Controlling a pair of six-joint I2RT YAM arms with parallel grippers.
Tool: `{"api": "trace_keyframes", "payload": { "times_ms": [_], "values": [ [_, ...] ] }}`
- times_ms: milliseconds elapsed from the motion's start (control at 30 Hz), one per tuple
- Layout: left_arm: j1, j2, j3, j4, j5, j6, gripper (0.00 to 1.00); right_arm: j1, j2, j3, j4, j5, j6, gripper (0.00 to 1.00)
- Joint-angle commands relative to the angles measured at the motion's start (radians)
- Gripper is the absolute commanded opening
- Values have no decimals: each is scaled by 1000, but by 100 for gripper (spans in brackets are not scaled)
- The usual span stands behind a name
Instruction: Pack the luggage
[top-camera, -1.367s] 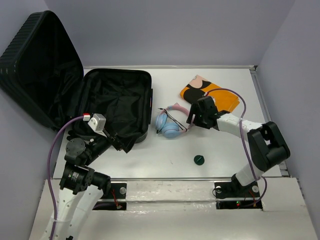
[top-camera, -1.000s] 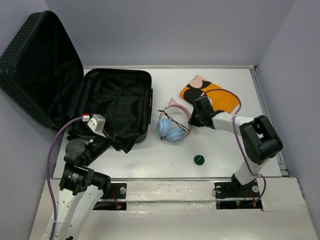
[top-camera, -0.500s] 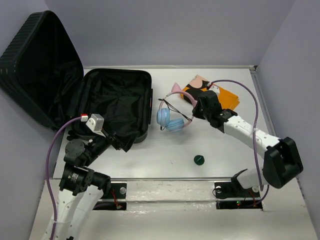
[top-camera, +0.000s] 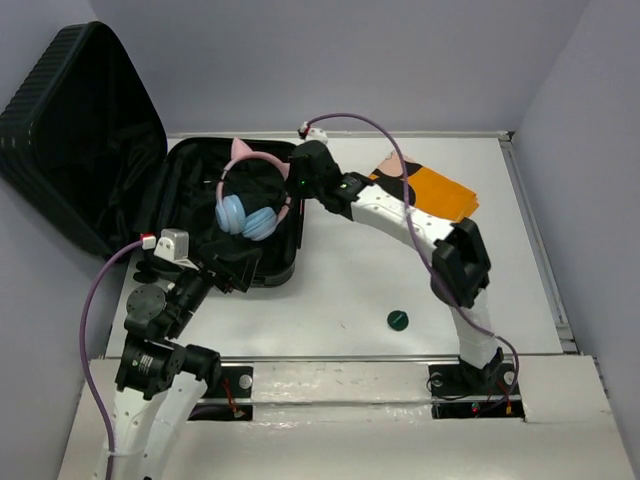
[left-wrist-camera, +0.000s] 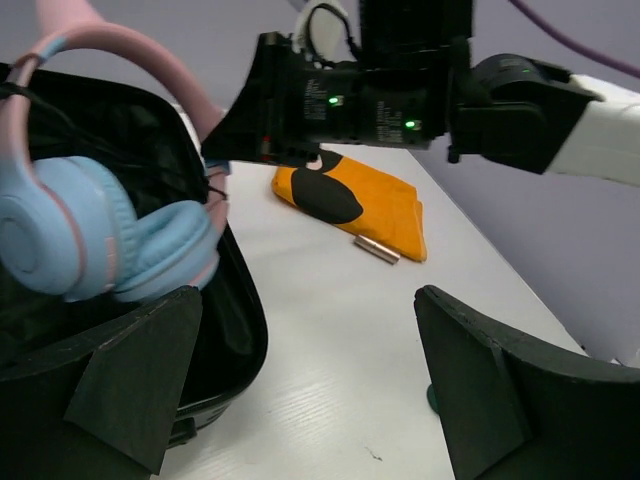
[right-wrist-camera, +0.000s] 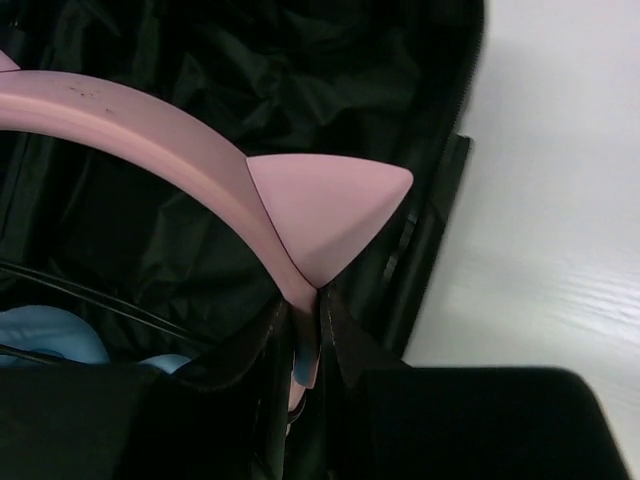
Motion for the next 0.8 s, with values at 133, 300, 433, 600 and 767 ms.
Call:
{"api": "trace_keyframes", "payload": {
  "times_ms": [133,300,433,600,767],
  "values": [
    [6,-13,45,-1,-69,-11,99,58,195,342,-26,-115,-5,84],
    [4,-18,39,4,-66,-11,99,58,-82,85,-24,-8,-80,80],
    [-5,-24,26,24,-31,-6,99,-15,-368,-348,-29,118,-52,49],
    [-7,26,10,78,107,3,99,-276,-640,-870,-33,31,46,34],
    [-4,105,9,95,186,9,92,-419,-647,-899,-56,-96,-96,54]
  ]
}}
